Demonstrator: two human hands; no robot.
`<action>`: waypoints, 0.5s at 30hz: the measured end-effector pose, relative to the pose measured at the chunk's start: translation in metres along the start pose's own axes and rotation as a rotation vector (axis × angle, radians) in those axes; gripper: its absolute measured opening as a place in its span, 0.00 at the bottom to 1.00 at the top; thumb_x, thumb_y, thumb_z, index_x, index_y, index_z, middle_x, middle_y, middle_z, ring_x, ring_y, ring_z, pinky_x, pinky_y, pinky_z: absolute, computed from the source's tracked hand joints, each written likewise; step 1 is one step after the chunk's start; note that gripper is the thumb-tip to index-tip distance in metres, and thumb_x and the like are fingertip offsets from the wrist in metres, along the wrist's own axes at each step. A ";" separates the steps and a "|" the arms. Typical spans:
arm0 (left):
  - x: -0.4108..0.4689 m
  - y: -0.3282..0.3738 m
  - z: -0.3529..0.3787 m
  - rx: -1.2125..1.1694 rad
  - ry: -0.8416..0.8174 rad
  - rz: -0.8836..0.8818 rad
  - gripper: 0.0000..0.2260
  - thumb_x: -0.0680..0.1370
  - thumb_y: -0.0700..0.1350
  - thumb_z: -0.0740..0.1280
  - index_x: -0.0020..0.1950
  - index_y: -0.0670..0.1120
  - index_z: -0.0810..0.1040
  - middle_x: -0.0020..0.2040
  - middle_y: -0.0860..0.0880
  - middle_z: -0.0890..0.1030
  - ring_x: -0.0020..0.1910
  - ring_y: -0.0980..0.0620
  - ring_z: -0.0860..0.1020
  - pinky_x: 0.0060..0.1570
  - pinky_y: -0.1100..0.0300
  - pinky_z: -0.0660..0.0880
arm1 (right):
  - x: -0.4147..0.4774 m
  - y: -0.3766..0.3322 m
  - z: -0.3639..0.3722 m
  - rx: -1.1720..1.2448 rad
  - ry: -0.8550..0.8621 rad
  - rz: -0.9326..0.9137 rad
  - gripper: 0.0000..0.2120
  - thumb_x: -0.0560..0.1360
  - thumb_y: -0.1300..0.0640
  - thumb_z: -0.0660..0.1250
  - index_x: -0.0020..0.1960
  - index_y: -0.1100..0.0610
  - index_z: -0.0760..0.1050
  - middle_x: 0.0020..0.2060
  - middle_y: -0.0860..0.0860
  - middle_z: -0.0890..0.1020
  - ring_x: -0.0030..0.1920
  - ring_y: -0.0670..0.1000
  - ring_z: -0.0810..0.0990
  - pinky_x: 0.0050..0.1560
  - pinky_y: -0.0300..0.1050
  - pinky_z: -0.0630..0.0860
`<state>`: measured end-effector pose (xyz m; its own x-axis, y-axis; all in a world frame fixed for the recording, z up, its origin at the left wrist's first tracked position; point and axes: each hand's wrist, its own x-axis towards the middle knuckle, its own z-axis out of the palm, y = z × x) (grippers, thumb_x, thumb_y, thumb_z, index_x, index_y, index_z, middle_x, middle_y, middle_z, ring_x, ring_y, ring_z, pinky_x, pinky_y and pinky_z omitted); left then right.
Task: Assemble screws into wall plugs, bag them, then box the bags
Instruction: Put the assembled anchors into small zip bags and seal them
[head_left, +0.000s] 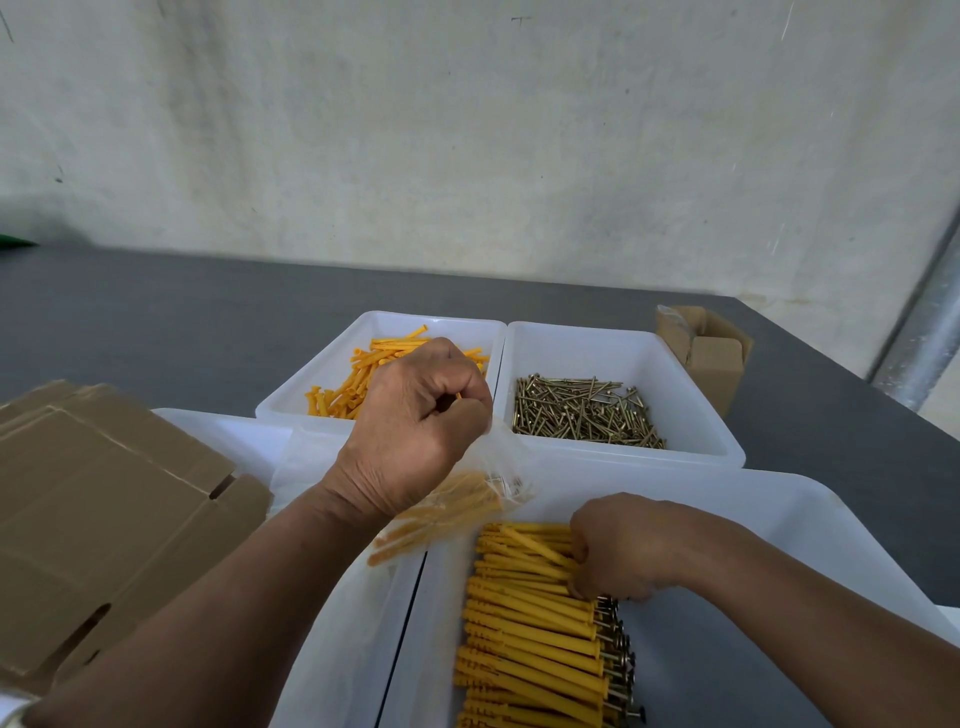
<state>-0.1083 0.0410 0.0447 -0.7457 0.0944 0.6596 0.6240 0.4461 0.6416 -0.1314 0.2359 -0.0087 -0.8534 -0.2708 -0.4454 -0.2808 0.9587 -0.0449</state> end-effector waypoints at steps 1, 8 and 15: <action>0.000 0.000 0.000 0.002 0.000 0.001 0.06 0.63 0.38 0.61 0.28 0.43 0.76 0.35 0.41 0.76 0.37 0.44 0.75 0.39 0.46 0.73 | 0.000 0.000 0.000 0.001 -0.003 0.001 0.16 0.73 0.51 0.68 0.30 0.54 0.69 0.25 0.49 0.74 0.25 0.47 0.74 0.27 0.36 0.70; 0.000 -0.001 0.000 -0.003 0.002 0.008 0.06 0.64 0.38 0.62 0.28 0.42 0.76 0.34 0.42 0.77 0.37 0.44 0.75 0.38 0.47 0.73 | -0.006 -0.003 -0.003 -0.063 -0.010 -0.026 0.07 0.73 0.58 0.64 0.36 0.56 0.73 0.32 0.50 0.75 0.30 0.48 0.74 0.28 0.37 0.69; 0.000 0.000 0.000 0.003 0.000 0.010 0.06 0.64 0.38 0.61 0.28 0.40 0.76 0.34 0.43 0.77 0.37 0.45 0.75 0.39 0.48 0.73 | -0.019 -0.003 -0.015 0.100 -0.023 -0.013 0.13 0.75 0.60 0.64 0.57 0.59 0.80 0.45 0.56 0.85 0.37 0.51 0.83 0.34 0.39 0.77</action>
<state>-0.1082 0.0413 0.0449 -0.7390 0.0989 0.6664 0.6311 0.4477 0.6335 -0.1210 0.2369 0.0137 -0.8393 -0.2826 -0.4644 -0.2456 0.9592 -0.1398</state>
